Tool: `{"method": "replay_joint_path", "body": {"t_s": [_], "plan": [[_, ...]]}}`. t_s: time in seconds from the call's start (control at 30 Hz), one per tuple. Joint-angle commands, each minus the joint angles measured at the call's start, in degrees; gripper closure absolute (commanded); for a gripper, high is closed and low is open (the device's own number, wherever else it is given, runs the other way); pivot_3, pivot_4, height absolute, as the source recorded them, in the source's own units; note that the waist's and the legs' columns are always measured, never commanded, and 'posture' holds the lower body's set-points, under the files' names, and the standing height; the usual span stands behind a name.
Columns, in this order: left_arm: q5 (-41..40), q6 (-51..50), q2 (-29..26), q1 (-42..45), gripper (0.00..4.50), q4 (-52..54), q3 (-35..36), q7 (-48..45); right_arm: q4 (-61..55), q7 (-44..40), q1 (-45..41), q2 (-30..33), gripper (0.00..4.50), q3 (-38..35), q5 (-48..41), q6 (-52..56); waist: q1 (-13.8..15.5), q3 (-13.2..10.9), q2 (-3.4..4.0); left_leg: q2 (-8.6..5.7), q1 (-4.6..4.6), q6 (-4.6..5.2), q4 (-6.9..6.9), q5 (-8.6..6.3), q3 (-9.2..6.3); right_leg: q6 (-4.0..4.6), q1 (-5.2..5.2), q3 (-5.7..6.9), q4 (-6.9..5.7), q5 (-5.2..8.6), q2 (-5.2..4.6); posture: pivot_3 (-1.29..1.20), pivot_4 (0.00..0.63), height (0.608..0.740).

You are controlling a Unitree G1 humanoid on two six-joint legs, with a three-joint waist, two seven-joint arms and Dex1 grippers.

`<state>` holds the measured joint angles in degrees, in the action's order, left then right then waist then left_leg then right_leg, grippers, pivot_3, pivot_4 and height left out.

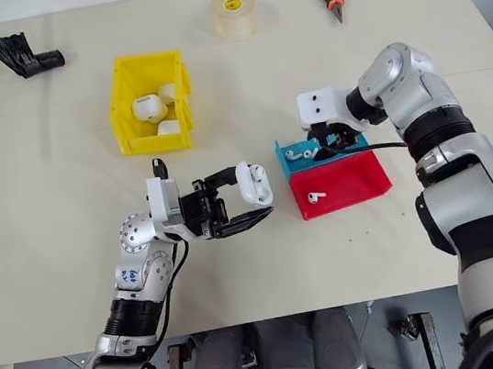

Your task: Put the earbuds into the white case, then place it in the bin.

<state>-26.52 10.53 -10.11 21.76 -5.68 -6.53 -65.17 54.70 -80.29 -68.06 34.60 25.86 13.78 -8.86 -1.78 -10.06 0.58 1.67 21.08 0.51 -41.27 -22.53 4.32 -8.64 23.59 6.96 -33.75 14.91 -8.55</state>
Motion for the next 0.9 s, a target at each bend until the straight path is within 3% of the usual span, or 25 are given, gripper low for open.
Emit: {"method": "replay_joint_path", "body": {"t_s": [0.03,0.37,0.5,0.9], "plan": [[-0.71,0.34,0.13,0.28,1.72,1.66,0.44,0.45,1.01,0.65,0.0,-0.38,1.97,-0.15,1.47,-3.73,0.0,0.0,0.0,0.0,0.0,0.0,0.0,0.0,0.0,0.0,0.0,0.0,0.0,0.0,0.0,0.0,0.15,0.74],[-0.72,0.14,-0.16,0.31,1.72,2.23,0.61,1.19,5.9,1.0,-1.41,-0.92,1.97,0.81,4.83,-11.76,0.01,0.01,0.01,0.0,-0.05,0.0,-0.01,0.0,-0.01,0.0,-0.05,0.0,-0.01,0.0,0.0,0.0,0.15,0.74],[-0.73,0.0,-0.19,0.3,1.72,2.47,0.73,1.32,6.49,0.49,-1.51,-1.24,3.13,0.38,4.66,-12.25,0.0,0.01,0.01,0.0,-0.06,0.0,0.0,0.0,-0.01,0.0,-0.05,0.0,-0.01,0.0,0.0,0.0,0.15,0.74],[-0.84,-0.56,-0.16,0.36,1.72,2.9,0.71,1.4,6.22,0.01,-0.73,-1.61,3.13,-0.67,4.01,-13.59,-0.01,0.01,0.01,0.01,-0.07,0.0,-0.01,0.0,-0.01,0.0,-0.06,0.0,-0.01,0.0,0.0,0.0,0.15,0.74]]}}
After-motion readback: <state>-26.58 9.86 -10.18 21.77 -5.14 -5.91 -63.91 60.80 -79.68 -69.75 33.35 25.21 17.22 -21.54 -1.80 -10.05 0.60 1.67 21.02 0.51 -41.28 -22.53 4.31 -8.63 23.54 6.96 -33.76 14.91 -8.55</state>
